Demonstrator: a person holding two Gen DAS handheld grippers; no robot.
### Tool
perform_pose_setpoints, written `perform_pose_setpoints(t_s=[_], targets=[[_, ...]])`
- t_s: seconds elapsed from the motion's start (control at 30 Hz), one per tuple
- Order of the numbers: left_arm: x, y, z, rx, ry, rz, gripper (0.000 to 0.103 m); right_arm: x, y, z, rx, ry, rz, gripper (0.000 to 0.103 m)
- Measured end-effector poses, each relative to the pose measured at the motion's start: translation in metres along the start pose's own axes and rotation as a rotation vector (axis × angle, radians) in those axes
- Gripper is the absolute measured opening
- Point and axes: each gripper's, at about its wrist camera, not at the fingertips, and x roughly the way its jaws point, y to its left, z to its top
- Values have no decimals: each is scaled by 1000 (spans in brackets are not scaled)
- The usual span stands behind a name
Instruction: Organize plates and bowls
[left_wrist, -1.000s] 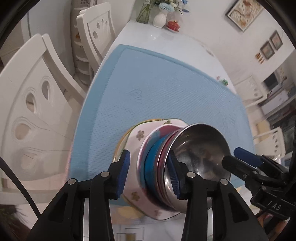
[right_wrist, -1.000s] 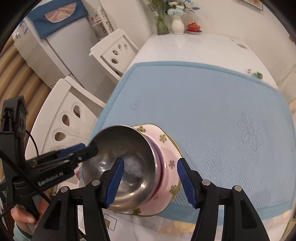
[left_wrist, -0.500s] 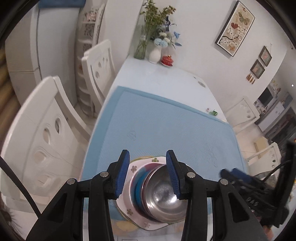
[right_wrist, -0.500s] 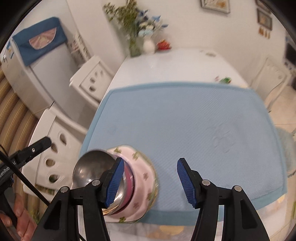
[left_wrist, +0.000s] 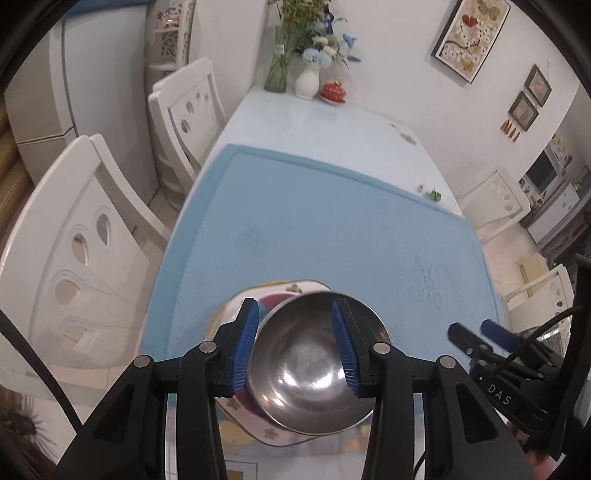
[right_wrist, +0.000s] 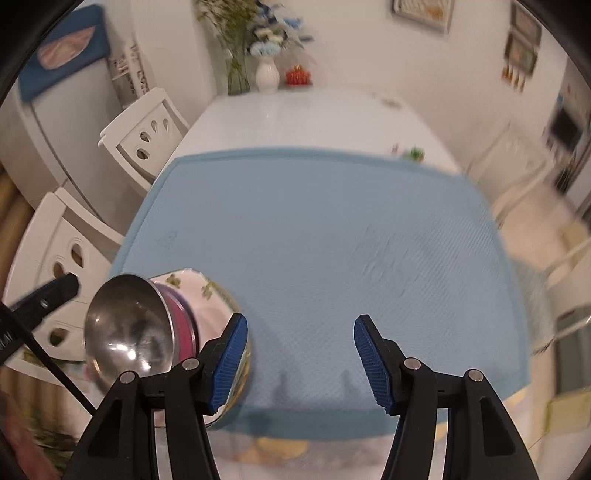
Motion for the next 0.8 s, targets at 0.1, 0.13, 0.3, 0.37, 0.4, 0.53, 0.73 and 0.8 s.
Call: perform_pose_setpoints(t_s=[0.1, 0.13, 0.3, 0.37, 0.4, 0.53, 0.73, 0.8], targets=[[5, -12, -3, 39, 14, 31, 39, 7, 0, -5, 2, 35, -3, 58], [5, -15, -4, 46, 17, 28, 39, 9, 1, -7, -7, 43, 1, 58], [10, -19, -6, 44, 39, 2, 39, 8, 5, -14, -10, 59, 25, 58], [10, -21, -7, 52, 36, 4, 39, 10, 7, -12, -14, 64, 25, 58], [9, -22, -7, 55, 33, 1, 39, 11, 7, -13, -16, 68, 26, 58], [9, -25, -8, 73, 30, 6, 39, 15, 7, -11, -11, 80, 26, 58], [11, -25, -8, 80, 39, 8, 39, 19, 6, -9, -5, 96, 28, 58], [11, -26, -7, 87, 36, 10, 39, 19, 6, -9, -4, 97, 27, 58]])
